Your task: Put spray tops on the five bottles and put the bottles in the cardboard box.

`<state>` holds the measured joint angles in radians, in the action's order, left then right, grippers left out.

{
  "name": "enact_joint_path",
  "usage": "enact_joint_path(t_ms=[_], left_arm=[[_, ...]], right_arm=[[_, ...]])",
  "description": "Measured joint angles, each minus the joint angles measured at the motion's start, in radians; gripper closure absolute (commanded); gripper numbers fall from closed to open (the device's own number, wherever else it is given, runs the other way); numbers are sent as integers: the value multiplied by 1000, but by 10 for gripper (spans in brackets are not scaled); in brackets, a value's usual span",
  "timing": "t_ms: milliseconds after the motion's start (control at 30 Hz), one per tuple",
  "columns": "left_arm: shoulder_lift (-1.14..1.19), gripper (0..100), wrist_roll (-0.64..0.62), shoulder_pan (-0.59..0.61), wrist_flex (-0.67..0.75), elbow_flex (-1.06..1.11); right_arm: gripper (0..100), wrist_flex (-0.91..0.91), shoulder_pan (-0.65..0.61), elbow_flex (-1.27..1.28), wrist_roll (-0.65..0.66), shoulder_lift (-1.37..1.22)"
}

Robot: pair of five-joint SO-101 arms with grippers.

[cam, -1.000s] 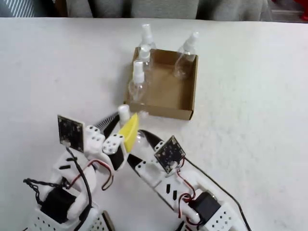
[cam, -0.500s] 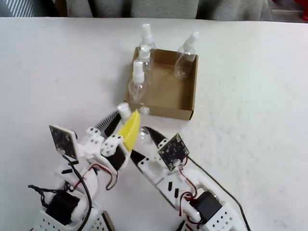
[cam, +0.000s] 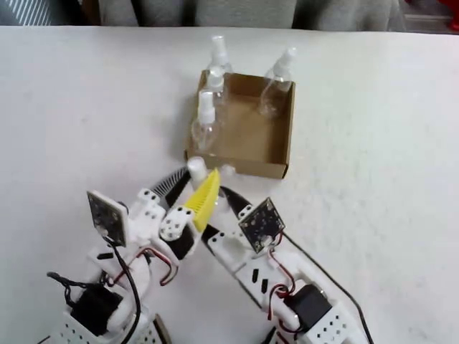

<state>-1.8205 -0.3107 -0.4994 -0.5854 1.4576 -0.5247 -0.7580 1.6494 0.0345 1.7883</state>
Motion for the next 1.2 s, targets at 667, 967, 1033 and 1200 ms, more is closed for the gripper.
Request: enact_joint_path(t_ms=[667,967,1033,1200], left_arm=[[-11,979,6,-21,87,89],[-3,979,6,-31,87,91],[-2,979,6,-31,87,91],[-3,979,6,-31,87,91]], right_arm=[[981,-5,54,2,2,-2],[981,-114,54,-44,2,-2],[981,-120,54,-49,2,-2],[981,-120,54,-51,2,-2]])
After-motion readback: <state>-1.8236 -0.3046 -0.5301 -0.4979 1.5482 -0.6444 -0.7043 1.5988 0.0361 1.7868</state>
